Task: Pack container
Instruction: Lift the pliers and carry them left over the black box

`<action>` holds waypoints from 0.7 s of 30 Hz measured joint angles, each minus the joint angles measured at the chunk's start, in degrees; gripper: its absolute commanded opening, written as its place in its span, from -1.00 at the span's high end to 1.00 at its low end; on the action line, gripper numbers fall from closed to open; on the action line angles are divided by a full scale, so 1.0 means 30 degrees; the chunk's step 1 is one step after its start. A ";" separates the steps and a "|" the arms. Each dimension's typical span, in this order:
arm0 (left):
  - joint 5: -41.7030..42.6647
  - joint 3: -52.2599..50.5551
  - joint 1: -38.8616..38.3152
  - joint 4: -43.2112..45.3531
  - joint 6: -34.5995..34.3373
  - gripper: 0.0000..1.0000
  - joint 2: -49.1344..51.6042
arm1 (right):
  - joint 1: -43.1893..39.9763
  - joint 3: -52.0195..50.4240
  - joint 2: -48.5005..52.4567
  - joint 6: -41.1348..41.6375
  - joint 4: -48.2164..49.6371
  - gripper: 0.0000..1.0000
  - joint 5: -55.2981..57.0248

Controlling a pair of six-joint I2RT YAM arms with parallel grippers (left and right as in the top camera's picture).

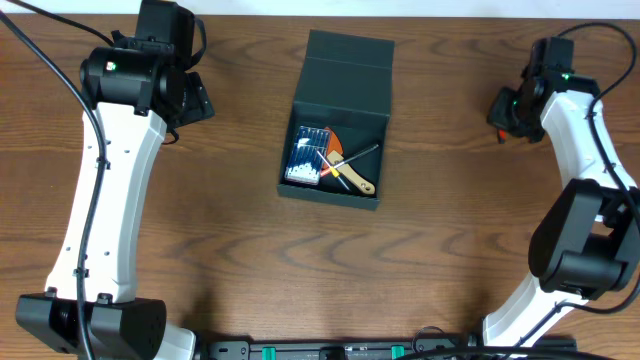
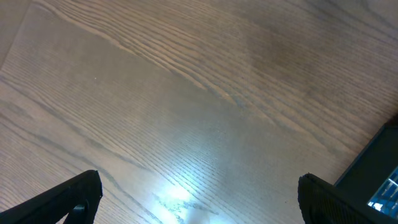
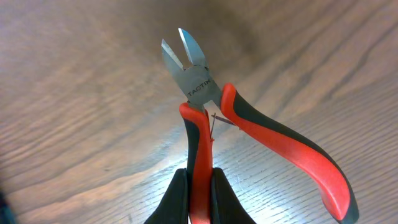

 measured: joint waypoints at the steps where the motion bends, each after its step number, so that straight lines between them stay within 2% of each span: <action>1: 0.0000 0.0000 0.0000 0.0000 0.0000 -0.97 0.0000 | 0.0109 0.0233 -0.0095 -0.0328 -0.0168 0.98 -0.0051; 11: 0.0000 0.0000 0.0000 0.0007 0.0000 -0.97 0.0000 | 0.3162 0.1508 -0.0678 -0.3891 -0.1661 0.97 -0.1260; 21: 0.0000 0.0000 0.0000 0.0000 0.0000 -0.97 0.0000 | 0.8174 0.1974 -0.1180 -0.6703 -0.2798 0.98 -0.1399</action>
